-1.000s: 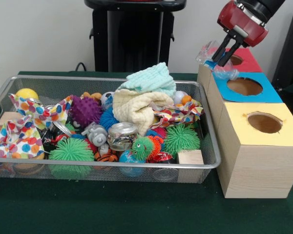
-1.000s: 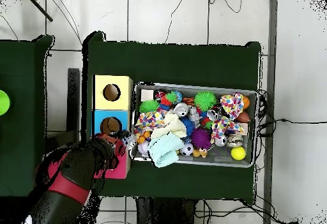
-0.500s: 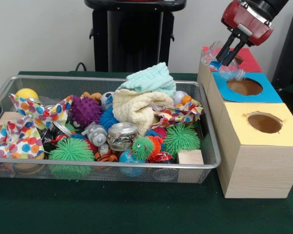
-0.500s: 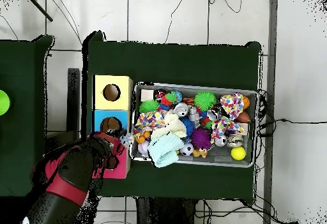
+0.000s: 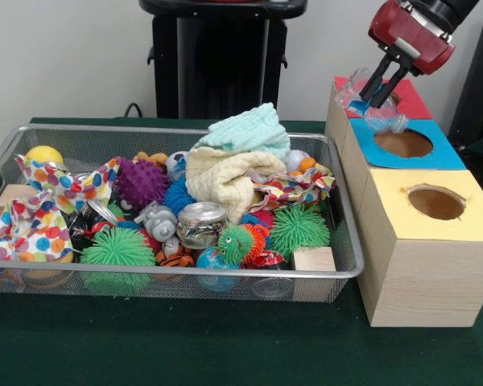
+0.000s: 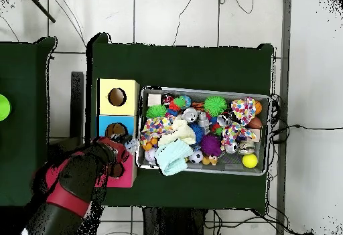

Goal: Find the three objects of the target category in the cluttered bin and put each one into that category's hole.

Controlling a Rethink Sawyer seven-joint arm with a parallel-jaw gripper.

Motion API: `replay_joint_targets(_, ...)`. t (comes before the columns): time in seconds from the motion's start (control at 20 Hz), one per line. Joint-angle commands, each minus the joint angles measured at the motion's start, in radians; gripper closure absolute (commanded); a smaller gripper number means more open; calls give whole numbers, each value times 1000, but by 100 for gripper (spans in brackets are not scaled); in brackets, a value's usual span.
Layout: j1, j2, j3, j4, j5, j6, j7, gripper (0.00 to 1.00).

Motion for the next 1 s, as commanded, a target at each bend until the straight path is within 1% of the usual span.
replay_joint_targets(0.05,8,74,23,-66,67,-8,257,100)
replay_joint_targets(0.5,30,135,-20,-101,118,-8,268,100)
replay_joint_targets(0.8,15,139,-18,-133,141,20,229,100)
replay_joint_targets(1.0,22,164,-33,-138,153,6,239,100)
